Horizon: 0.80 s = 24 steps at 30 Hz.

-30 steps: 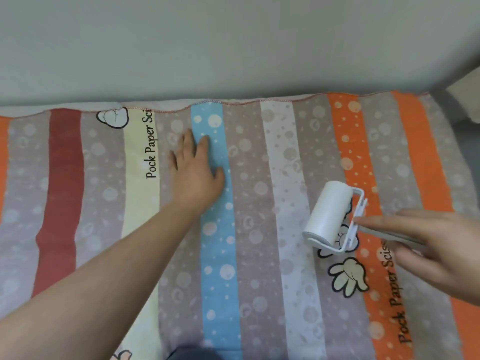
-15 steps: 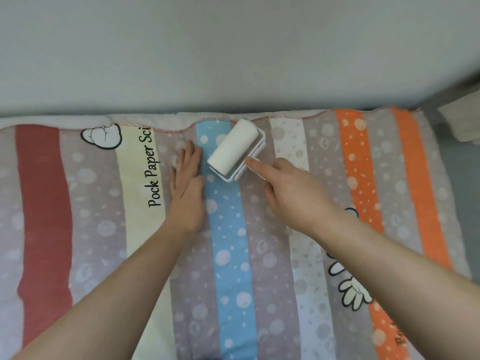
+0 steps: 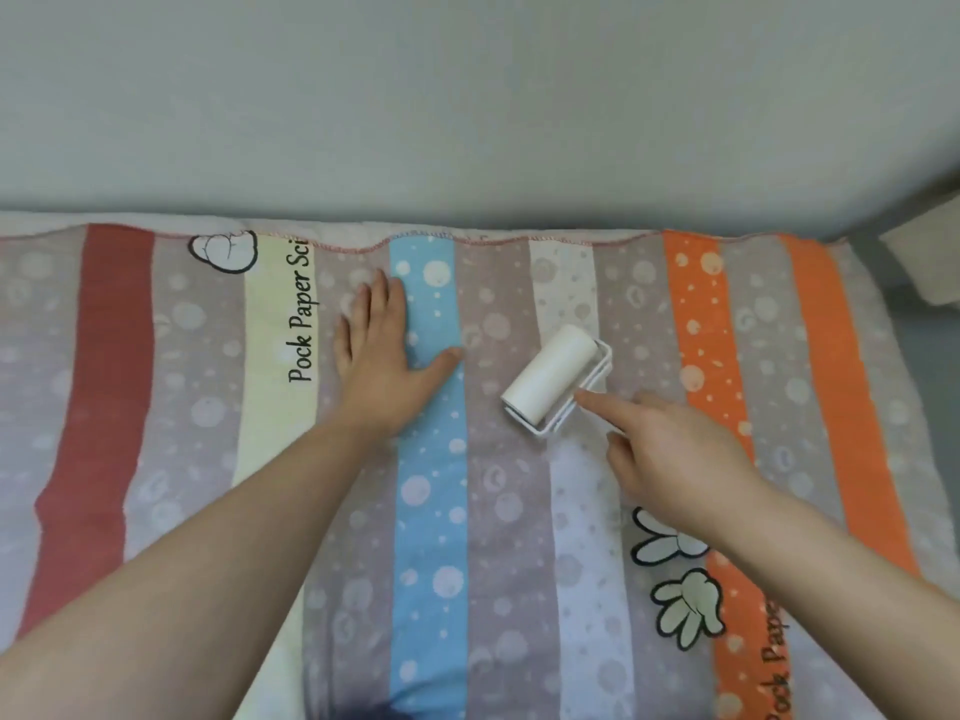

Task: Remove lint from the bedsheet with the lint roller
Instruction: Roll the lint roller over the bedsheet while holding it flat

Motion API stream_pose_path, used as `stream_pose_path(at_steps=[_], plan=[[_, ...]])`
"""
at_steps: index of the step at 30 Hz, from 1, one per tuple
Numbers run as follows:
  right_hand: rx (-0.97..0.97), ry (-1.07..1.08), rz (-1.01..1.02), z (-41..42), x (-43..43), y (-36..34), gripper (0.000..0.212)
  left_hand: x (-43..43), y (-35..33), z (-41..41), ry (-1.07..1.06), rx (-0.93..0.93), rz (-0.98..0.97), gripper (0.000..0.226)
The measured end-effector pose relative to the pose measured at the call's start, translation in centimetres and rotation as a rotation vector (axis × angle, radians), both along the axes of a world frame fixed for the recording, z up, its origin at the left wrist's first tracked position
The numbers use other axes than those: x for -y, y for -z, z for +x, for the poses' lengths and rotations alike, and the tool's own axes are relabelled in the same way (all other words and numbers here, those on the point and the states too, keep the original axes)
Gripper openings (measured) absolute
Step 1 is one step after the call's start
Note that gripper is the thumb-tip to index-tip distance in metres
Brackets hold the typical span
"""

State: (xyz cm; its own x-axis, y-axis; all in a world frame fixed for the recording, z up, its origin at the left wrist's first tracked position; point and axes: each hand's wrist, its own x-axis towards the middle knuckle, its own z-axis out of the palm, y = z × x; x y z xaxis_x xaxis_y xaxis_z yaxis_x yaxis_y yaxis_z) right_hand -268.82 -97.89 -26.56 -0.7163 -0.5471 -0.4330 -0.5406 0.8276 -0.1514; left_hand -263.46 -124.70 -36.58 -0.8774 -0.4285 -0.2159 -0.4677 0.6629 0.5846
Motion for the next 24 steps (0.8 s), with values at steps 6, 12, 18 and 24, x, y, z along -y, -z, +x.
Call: stream_pose_path(at_steps=[6,12,18,24], plan=[[0.010,0.028,0.015,1.5,-7.7,0.3,0.054,-1.5,-0.3,-0.4,-0.027,0.045,-0.164,0.122],[0.017,0.069,-0.007,3.1,-13.2,0.1,0.055,-8.1,-2.2,0.3,-0.053,-0.030,-0.399,0.066],[0.119,0.048,-0.031,3.0,-18.3,-1.5,0.053,-13.6,-2.5,-0.3,0.091,0.078,-0.268,0.062],[0.377,0.162,-0.212,0.2,-20.9,-7.3,0.054,-13.0,-1.7,-1.9,0.096,0.146,-0.239,0.074]])
